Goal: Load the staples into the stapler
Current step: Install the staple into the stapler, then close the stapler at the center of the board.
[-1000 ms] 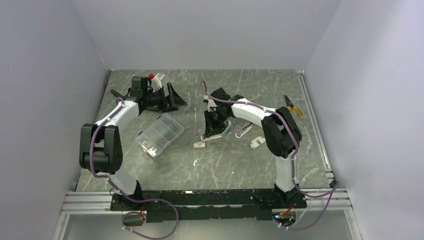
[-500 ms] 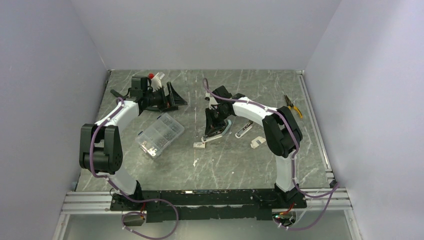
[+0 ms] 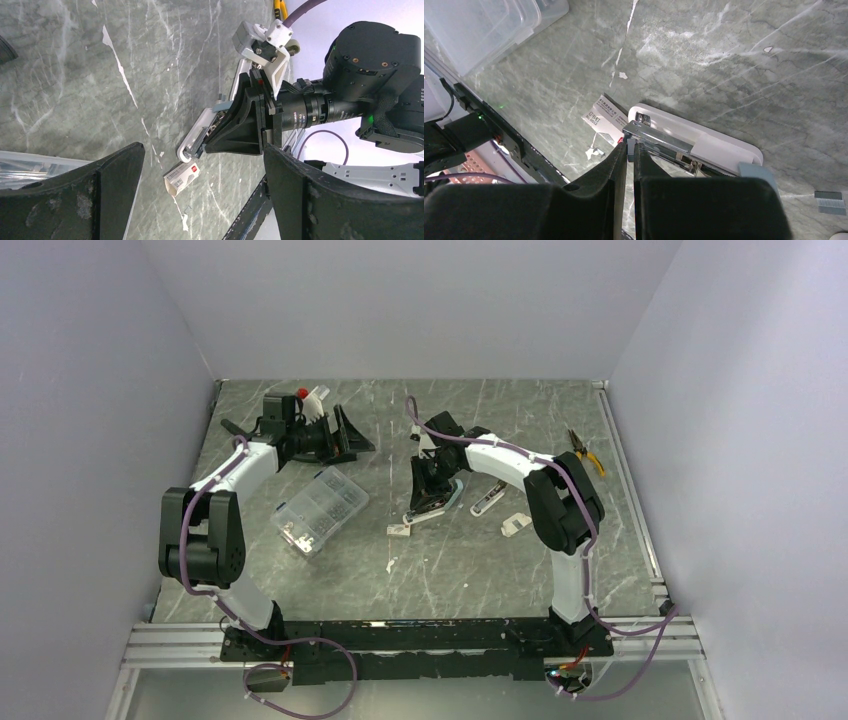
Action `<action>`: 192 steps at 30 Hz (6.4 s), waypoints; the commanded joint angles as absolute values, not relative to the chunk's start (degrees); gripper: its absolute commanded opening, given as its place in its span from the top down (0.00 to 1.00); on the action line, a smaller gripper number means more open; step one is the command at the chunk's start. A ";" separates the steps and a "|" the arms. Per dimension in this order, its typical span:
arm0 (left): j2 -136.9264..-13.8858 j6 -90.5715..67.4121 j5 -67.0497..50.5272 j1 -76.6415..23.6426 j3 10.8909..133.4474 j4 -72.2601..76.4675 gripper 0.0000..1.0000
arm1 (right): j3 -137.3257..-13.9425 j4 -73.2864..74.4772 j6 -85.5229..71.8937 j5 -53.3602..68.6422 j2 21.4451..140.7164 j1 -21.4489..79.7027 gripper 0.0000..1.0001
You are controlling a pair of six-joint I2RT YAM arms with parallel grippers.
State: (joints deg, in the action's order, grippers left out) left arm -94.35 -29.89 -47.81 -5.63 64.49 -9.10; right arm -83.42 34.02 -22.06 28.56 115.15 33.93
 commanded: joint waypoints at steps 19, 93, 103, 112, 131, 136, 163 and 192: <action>-93.60 -31.29 -49.22 -5.39 63.48 -6.44 0.06 | -84.54 35.13 -19.85 27.58 115.72 34.89 0.88; -90.59 -4.18 -54.43 -10.34 63.12 -11.13 0.05 | -70.63 33.01 4.95 10.53 88.60 27.93 0.26; -93.67 13.51 -49.31 -16.97 66.65 -20.89 0.05 | -68.94 28.93 4.57 21.01 93.06 25.23 0.30; -94.95 15.23 -45.98 -18.54 67.47 -22.56 0.05 | -69.70 26.76 2.45 22.44 98.00 25.01 0.52; -97.60 13.81 -42.14 -18.55 69.54 -23.40 0.05 | -53.75 5.44 11.64 25.39 85.73 23.30 0.99; -97.84 12.88 -42.37 -18.95 68.75 -21.63 0.05 | -49.76 0.71 13.37 23.46 82.46 23.30 1.00; -93.88 11.11 -40.47 -19.86 68.36 -24.28 0.05 | -65.22 17.18 16.74 10.76 94.47 27.95 1.00; -91.49 10.24 -35.24 -16.35 67.95 -27.00 0.05 | -76.93 27.19 13.45 -13.45 102.04 40.78 0.59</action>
